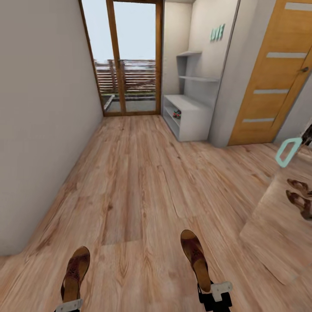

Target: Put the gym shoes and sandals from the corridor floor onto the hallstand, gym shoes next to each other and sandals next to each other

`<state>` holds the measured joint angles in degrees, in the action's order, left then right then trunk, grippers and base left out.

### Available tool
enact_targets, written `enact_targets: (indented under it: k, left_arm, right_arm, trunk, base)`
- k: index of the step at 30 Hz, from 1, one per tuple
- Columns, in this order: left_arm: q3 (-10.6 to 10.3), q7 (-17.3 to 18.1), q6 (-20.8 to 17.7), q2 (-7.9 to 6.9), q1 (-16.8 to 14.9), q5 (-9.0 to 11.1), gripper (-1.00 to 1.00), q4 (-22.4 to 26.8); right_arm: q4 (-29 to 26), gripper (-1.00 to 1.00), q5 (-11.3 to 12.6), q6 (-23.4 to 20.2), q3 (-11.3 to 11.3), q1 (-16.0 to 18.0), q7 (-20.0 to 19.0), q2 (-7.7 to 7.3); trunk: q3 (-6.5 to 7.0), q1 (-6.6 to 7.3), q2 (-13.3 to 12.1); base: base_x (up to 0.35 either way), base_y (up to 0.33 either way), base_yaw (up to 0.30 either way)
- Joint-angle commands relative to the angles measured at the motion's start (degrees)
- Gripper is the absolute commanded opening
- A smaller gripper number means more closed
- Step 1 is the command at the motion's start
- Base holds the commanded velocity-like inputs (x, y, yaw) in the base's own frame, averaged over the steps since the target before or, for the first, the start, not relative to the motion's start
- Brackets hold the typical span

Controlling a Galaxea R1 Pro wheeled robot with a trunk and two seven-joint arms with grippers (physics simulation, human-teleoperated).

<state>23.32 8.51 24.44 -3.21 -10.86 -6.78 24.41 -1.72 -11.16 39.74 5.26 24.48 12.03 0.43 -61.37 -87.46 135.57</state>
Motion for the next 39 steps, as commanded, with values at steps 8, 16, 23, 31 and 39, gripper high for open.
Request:
enact_targets:
  k: [8,16,23,31,39]
  left_arm:
    - [0.5,0.28,1.06,0.04,-0.04,-0.69,-1.0,-0.12]
    - [0.5,0.28,1.13,0.04,-0.06,-0.69,-1.0,-0.74]
    - [0.5,0.28,1.13,0.04,-0.05,-0.69,-1.0,-0.81]
    - [0.5,0.28,1.13,0.04,-0.05,-0.69,-1.0,-0.78]
    - [0.5,0.28,1.13,0.04,-0.06,-0.69,-1.0,-0.78]
  right_arm:
    - [0.05,-1.0,-0.09,0.06,0.45,0.04,0.59,0.01]
    - [0.05,-1.0,-0.09,0.0,0.45,0.04,0.54,0.13]
    - [0.05,-1.0,-0.09,-0.01,0.45,0.04,0.54,0.26]
    - [0.05,-1.0,-0.09,-0.01,0.45,0.04,0.51,0.25]
    - [0.05,-1.0,-0.09,-0.01,0.45,0.04,0.48,0.24]
  trunk:
    - [-0.04,-0.02,0.02]
    - [-0.04,-0.02,0.02]
    - [-0.04,-0.02,0.02]
    - [-0.04,-0.02,0.02]
    - [-0.04,-0.02,0.02]
  base:
    - [0.335,0.0,0.0]
    - [0.335,0.064,0.0]
    - [0.322,0.138,0.19]
    - [0.295,0.186,0.15]
    - [0.291,0.191,0.008]
